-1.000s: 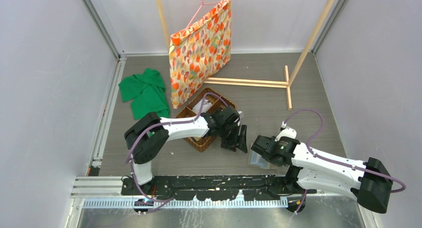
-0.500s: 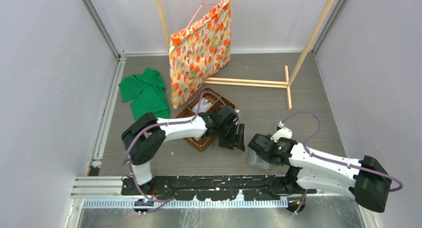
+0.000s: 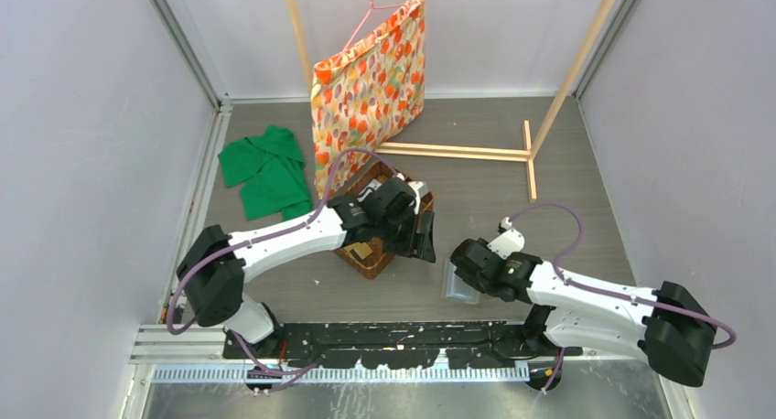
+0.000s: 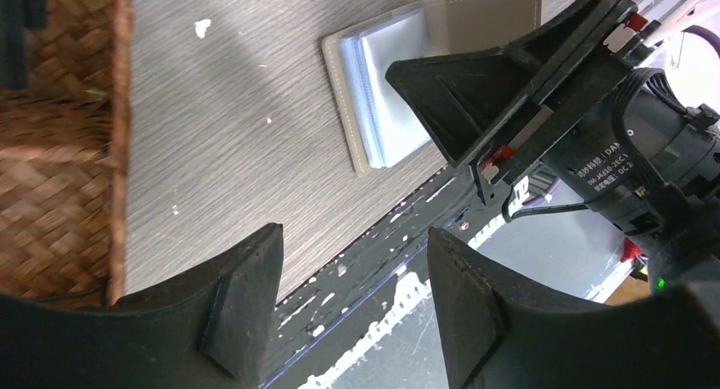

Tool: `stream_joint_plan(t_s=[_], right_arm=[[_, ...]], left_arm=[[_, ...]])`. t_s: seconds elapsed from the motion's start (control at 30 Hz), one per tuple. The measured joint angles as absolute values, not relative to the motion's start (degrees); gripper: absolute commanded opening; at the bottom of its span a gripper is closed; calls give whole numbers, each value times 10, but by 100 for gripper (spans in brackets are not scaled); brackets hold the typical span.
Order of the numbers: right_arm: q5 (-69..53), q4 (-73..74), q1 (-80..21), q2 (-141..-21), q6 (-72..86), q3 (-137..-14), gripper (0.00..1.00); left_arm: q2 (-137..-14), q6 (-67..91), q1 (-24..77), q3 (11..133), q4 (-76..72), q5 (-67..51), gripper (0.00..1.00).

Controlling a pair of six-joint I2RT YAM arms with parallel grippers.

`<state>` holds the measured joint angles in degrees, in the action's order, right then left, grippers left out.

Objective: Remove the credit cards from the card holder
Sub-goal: Open the card holder at the center of the board.

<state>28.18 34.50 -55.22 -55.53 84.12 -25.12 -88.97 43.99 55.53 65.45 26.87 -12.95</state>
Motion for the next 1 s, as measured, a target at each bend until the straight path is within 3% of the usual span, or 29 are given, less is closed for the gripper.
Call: stream_joint_plan(t_s=[0.2,0.47,0.63,1.0], right_arm=[[294,406,-552,-563,830,-294,51],[296,445,-552,-558,847,-271,53],[293,394,-552,-534,872,-224,53],[283,248,-550,-365,940,-101,53]], left_arm=[[-856,427,547,657,298,-114,65],[-856,438,551,652,289,-124,63],[-877,450,579,646,264,-123,63],[-960,492,595,632,208,-135,68]])
